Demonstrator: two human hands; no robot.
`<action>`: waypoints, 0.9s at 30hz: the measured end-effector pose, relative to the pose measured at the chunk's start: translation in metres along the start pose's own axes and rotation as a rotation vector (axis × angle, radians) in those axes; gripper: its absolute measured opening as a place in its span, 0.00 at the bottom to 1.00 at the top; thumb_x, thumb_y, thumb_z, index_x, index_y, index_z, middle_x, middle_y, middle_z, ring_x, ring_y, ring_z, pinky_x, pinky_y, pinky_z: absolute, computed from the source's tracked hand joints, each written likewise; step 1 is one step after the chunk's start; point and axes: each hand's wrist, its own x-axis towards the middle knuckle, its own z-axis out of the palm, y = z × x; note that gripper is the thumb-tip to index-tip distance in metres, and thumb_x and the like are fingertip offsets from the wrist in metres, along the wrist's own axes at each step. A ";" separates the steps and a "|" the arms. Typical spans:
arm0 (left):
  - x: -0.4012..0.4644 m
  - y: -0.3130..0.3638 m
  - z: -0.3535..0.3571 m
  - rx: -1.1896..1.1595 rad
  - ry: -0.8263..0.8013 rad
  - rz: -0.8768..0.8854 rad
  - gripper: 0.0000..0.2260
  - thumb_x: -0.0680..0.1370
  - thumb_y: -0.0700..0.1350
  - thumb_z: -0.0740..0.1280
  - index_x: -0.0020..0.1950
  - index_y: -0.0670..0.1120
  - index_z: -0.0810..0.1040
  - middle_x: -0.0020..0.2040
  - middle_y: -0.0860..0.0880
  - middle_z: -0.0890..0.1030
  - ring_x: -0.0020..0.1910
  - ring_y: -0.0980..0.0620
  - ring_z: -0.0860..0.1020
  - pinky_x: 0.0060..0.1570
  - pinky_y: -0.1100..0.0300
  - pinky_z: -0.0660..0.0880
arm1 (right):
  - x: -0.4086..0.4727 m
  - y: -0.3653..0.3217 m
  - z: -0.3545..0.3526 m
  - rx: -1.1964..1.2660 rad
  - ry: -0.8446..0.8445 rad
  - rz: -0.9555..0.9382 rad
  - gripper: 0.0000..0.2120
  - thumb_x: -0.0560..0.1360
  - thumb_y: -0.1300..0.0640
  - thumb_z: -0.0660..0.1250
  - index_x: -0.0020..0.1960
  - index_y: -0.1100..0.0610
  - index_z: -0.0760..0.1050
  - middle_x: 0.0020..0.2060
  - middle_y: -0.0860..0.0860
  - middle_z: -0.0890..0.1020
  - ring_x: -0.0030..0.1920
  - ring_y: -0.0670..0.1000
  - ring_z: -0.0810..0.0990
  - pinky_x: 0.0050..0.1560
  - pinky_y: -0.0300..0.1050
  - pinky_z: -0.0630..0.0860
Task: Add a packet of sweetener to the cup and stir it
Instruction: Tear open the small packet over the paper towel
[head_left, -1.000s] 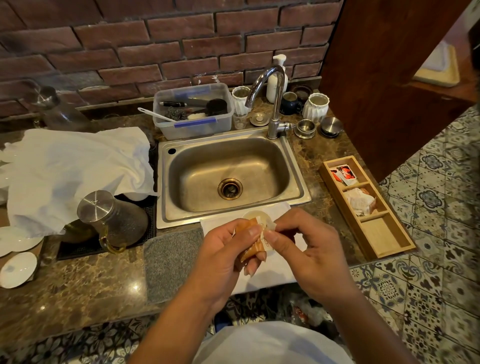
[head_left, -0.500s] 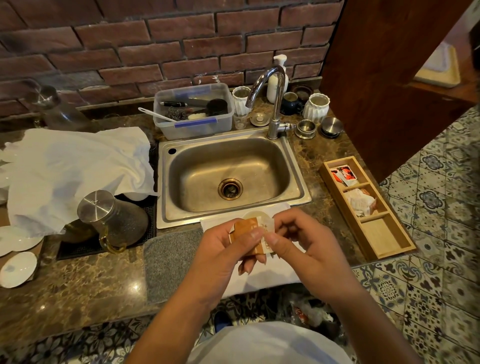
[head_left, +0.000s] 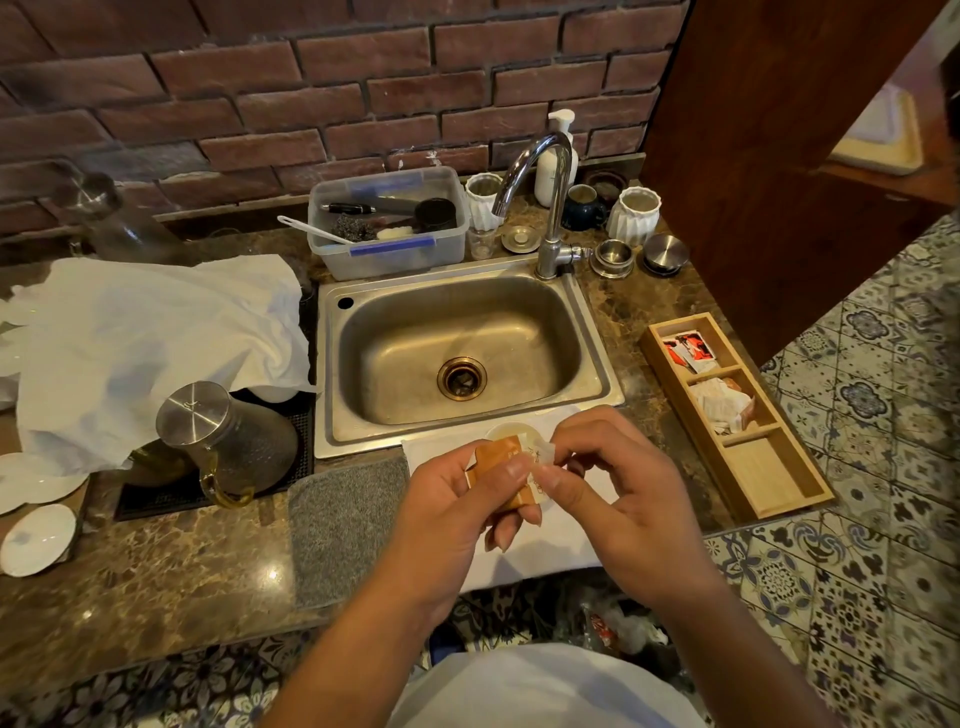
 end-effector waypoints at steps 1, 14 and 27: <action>0.000 -0.001 0.002 -0.016 0.008 -0.001 0.07 0.77 0.46 0.70 0.41 0.50 0.85 0.32 0.44 0.81 0.24 0.54 0.70 0.26 0.66 0.69 | 0.000 0.000 0.001 -0.006 0.010 -0.015 0.06 0.77 0.52 0.69 0.49 0.54 0.80 0.46 0.43 0.79 0.48 0.51 0.79 0.46 0.38 0.76; 0.001 -0.003 0.007 -0.089 0.042 -0.033 0.08 0.79 0.45 0.67 0.43 0.48 0.85 0.32 0.44 0.79 0.24 0.53 0.70 0.27 0.64 0.68 | -0.002 -0.007 0.000 0.149 -0.009 0.146 0.05 0.75 0.46 0.68 0.50 0.44 0.78 0.45 0.44 0.83 0.48 0.52 0.82 0.47 0.47 0.81; -0.003 -0.006 0.001 -0.042 0.001 0.002 0.09 0.75 0.52 0.71 0.46 0.47 0.84 0.32 0.42 0.80 0.25 0.52 0.72 0.26 0.65 0.69 | 0.000 -0.005 -0.004 0.370 -0.103 0.223 0.09 0.73 0.49 0.71 0.47 0.54 0.80 0.40 0.55 0.83 0.38 0.49 0.81 0.38 0.43 0.80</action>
